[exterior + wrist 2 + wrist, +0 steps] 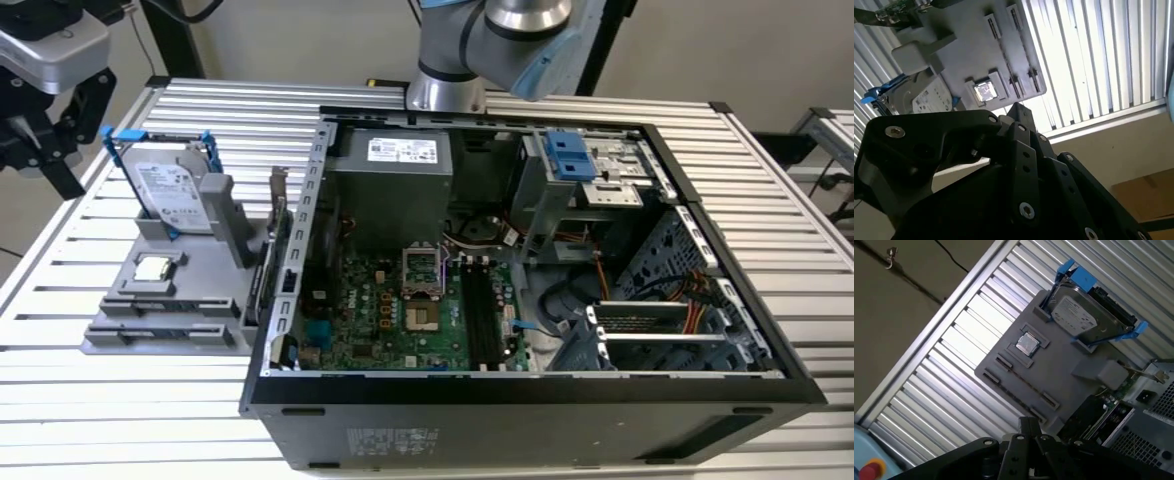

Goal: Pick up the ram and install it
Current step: 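Pick up the ram and move it above insertion slot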

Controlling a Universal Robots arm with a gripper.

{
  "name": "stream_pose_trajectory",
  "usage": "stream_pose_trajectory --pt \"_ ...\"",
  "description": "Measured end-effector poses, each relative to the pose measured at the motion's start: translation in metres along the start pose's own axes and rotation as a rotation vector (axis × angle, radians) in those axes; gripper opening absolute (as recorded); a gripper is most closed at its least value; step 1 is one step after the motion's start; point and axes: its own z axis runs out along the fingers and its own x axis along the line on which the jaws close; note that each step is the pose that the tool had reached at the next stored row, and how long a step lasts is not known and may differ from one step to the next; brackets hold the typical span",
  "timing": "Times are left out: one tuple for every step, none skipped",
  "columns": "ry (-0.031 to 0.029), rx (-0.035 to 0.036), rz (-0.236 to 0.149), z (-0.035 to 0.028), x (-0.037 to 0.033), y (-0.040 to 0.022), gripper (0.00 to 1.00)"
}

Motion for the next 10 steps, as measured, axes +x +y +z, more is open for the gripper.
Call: stream_pose_trajectory --pt "0.0005 0.0000 -0.009 0.0000 0.0000 0.0000 0.00" --pt "0.0009 -0.0001 -0.019 0.0000 0.0001 0.0000 0.00" --pt "0.0014 -0.0003 -0.031 0.0001 0.0001 0.0000 0.00" --pt "0.0019 -0.0004 -0.041 0.0000 0.0001 0.0000 0.00" --pt "0.0025 -0.0005 -0.053 0.0000 0.0000 0.0000 0.00" --pt "0.0032 -0.0006 -0.066 0.0000 0.0000 0.0001 0.00" --pt "0.0038 -0.0007 -0.081 0.0000 0.0000 0.0001 0.00" --pt "0.0045 -0.0009 -0.096 0.0000 0.0000 0.0001 0.00" --pt "0.0052 -0.0010 -0.110 0.0000 0.0000 0.0001 0.00" --pt "0.0059 -0.0012 -0.125 0.0000 0.0000 0.0000 0.00"
